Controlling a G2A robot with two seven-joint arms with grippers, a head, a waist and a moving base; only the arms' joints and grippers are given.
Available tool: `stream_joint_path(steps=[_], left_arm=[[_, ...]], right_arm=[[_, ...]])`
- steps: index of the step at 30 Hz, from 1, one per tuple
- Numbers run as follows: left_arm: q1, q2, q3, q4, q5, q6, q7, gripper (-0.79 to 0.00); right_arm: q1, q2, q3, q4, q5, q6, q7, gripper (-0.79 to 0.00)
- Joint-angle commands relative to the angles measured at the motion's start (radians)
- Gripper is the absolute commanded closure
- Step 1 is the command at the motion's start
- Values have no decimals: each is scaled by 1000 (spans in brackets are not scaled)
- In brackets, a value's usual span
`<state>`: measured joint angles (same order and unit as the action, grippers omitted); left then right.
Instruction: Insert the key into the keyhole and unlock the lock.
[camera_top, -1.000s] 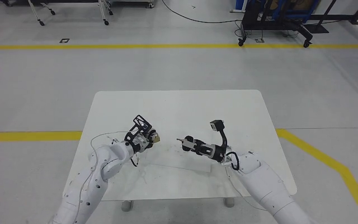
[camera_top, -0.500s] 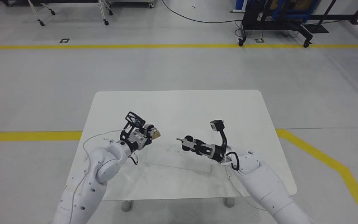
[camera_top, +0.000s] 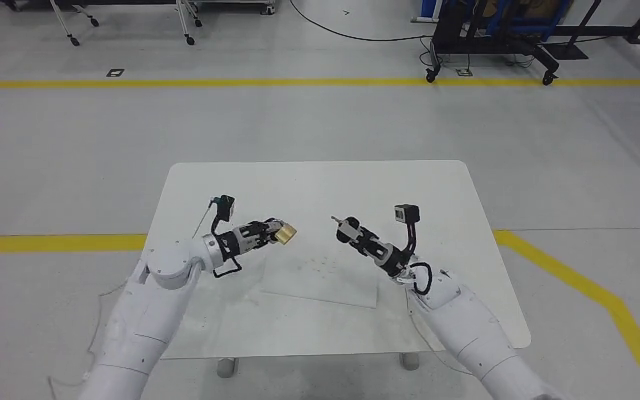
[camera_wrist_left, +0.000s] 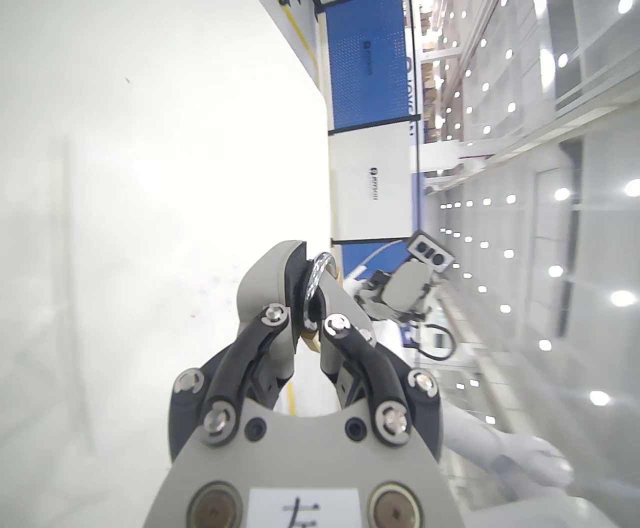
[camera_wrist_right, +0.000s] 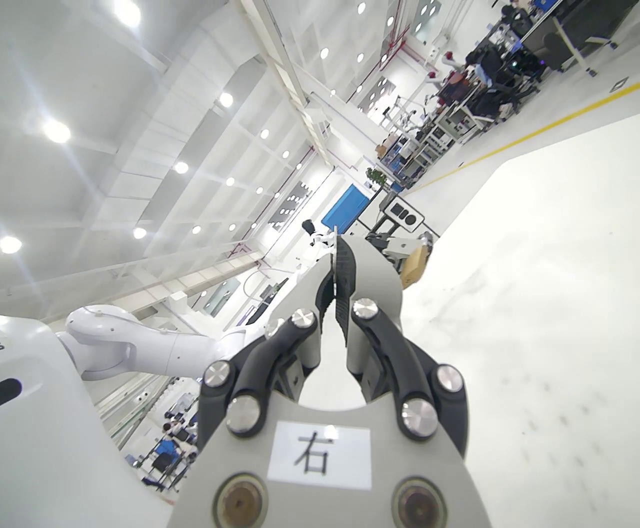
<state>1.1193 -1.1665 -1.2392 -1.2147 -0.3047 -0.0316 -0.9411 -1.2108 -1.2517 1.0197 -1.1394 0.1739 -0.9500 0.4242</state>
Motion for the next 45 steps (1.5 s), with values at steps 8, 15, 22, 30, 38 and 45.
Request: stream_joint_path(steps=[8,15,22,30,38,45], left_arm=[[-100,-29,62,180,-146,80,-46,0],[-81,-35,68,169,-217,135,-63,0],[-94,-42,40,215,-364,214,-61,0],[-155,-28,50,285,-315,263,-241,0],[-187,-22,60,331,-288,242,-315,0],[-194,-18,78,333,-232,221,-330,0]], right_arm=[[-3,-5,-4,-10,-38,17,-37,0],[-4,-5,-5,-14,-49,30,-37,0],[-9,-3,6,-109,-182,136,-67,0],[-40,23,64,-356,-785,420,-117,0],[-105,51,127,-627,-1241,578,-118,0],[-110,51,127,-634,-1257,588,-122,0]])
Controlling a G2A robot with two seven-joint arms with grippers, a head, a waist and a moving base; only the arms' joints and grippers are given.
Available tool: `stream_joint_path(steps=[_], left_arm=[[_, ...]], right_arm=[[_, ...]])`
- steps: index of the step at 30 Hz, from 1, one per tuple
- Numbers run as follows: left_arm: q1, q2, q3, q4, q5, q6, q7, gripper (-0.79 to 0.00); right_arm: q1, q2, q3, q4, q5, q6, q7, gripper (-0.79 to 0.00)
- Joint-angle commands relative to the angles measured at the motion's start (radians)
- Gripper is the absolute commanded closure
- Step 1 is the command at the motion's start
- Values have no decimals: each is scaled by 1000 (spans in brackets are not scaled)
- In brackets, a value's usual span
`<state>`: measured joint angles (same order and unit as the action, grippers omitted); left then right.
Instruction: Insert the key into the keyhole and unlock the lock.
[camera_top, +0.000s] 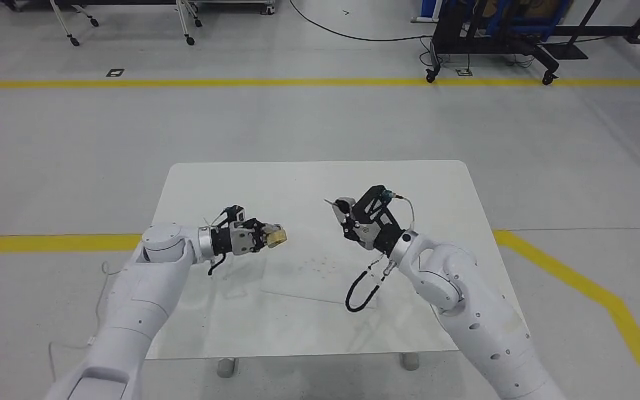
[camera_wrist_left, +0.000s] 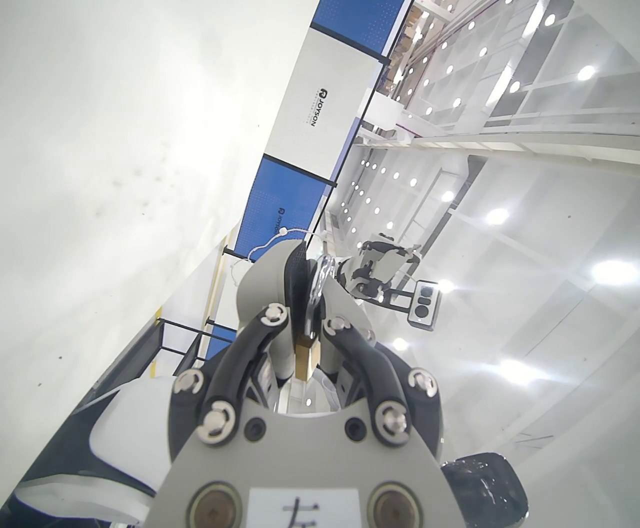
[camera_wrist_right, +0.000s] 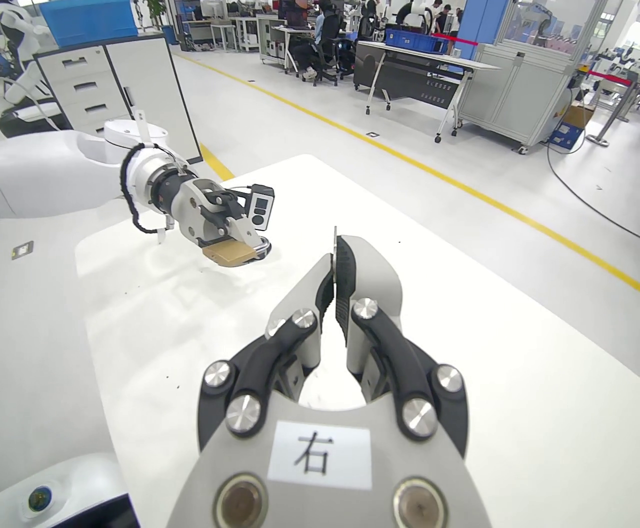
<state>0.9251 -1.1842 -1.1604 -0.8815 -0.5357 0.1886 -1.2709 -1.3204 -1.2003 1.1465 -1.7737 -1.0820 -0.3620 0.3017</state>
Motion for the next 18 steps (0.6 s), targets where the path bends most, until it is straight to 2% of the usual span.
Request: stream_joint_path(steps=[1,4,6,8,11,14,18], left_arm=[[0,0,0,0,-1,0,0,0],[0,0,0,0,-1,0,0,0],[18,-1,1,-21,-8,8,40,0],[26,1,-1,-39,-2,29,71,0],[38,4,-3,-76,10,82,127,0],[60,11,-1,-127,54,122,186,0],[106,12,-4,-176,39,196,279,0]], right_arm=[[0,0,0,0,-1,0,0,0],[0,0,0,0,-1,0,0,0],[0,0,0,0,-1,0,0,0],[9,4,-9,-20,-98,-14,17,0],[37,13,-26,-57,-262,-88,69,0],[79,23,-67,-121,-474,-199,145,0],[115,30,-150,-180,-704,-321,175,0]])
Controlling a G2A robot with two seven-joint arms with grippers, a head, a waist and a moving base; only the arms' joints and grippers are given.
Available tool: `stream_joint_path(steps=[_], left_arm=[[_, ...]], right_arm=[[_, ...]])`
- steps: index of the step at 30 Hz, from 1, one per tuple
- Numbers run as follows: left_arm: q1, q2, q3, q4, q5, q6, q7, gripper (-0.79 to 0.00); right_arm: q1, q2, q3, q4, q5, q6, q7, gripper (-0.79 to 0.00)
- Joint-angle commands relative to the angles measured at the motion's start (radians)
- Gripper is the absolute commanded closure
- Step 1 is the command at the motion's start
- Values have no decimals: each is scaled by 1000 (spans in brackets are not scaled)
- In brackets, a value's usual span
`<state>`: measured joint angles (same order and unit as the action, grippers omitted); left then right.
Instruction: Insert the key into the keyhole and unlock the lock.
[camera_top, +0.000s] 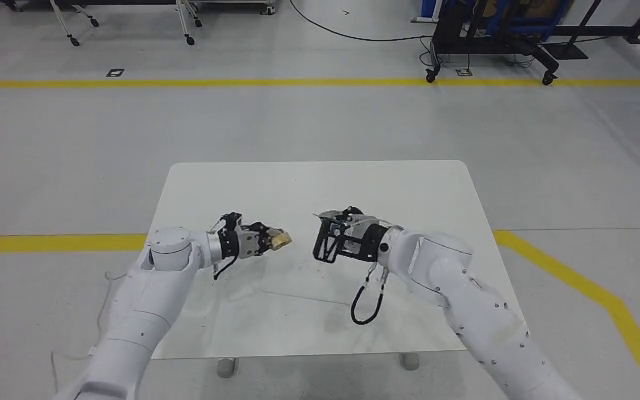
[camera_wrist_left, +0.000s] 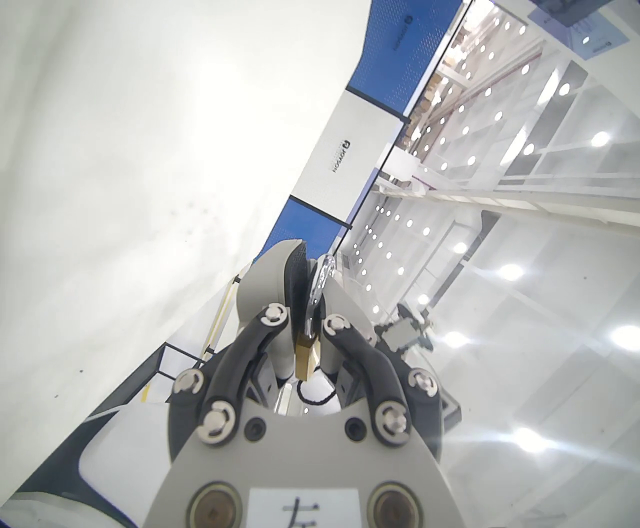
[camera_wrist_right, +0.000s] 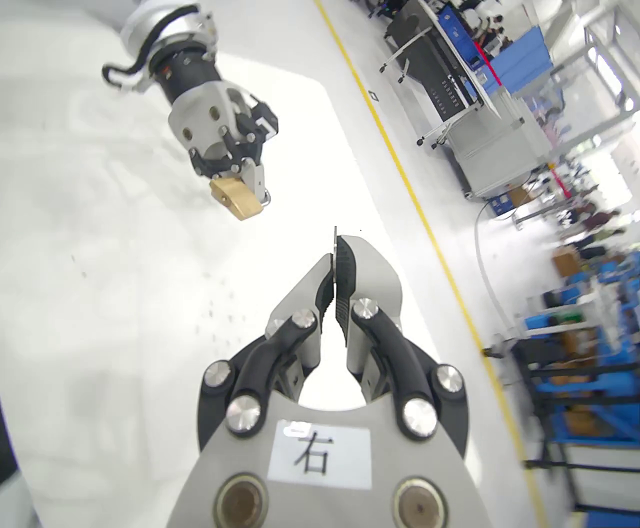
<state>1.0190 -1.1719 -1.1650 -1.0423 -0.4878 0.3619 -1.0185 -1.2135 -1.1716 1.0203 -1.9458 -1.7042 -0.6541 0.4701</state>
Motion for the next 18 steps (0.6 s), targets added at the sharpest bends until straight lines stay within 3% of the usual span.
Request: stream_joint_path(steps=[1,7,18], left_arm=[[20,-1,5,-31,-5,35,39,0],[34,-6,10,-53,-53,110,100,0],[12,-21,40,-29,-146,179,119,0]], right_arm=[[20,2,-47,-12,-135,-54,12,0],[76,-8,-161,30,-267,-122,-8,0],[143,-31,-246,109,-306,-191,7,0]])
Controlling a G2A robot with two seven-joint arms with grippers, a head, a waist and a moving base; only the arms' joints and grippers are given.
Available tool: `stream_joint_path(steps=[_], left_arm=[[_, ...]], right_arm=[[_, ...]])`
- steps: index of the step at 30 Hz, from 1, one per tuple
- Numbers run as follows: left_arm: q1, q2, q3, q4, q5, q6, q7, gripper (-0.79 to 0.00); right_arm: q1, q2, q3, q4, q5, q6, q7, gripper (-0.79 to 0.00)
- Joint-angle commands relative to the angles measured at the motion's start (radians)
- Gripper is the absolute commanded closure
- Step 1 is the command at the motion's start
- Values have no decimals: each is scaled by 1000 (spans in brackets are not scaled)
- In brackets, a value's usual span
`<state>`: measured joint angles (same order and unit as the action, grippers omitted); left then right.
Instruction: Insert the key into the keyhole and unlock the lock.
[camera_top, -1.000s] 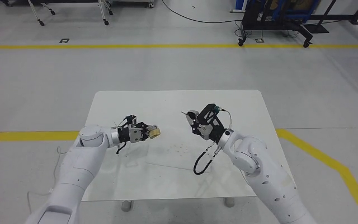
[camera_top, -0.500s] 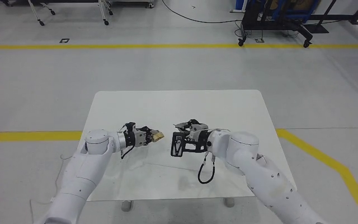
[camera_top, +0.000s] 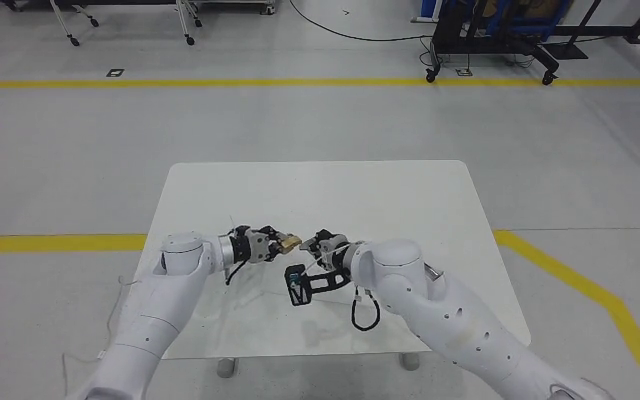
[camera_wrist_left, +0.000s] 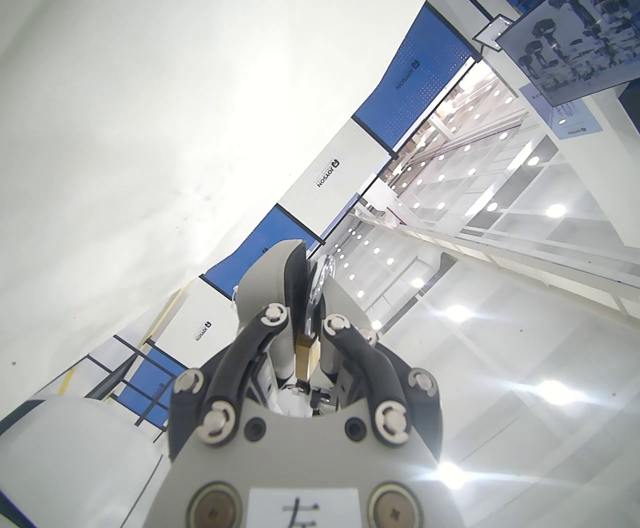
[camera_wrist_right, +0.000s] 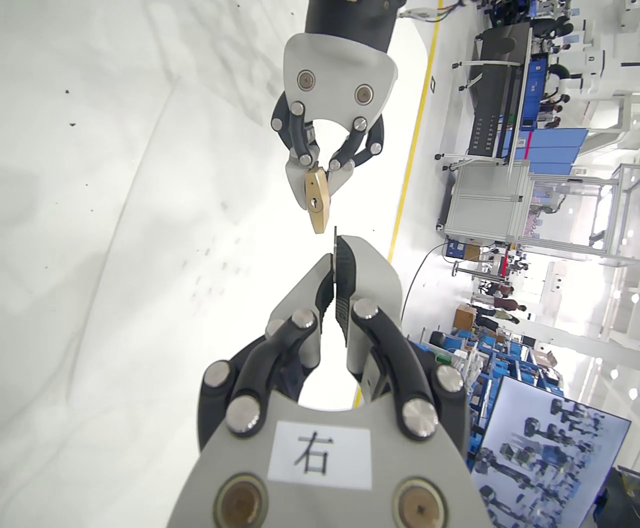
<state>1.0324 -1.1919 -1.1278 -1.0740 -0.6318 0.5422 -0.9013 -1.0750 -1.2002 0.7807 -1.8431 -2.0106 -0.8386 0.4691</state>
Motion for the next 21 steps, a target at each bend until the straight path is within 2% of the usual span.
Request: stream_joint_path(steps=[1,21], left_arm=[[-2,-1,5,4,-4,-3,1,0],[-18,-4,35,26,-14,-24,7,0]], right_arm=[[9,-5,-11,12,0,-11,16,0],[56,-45,-73,73,31,-30,73,0]])
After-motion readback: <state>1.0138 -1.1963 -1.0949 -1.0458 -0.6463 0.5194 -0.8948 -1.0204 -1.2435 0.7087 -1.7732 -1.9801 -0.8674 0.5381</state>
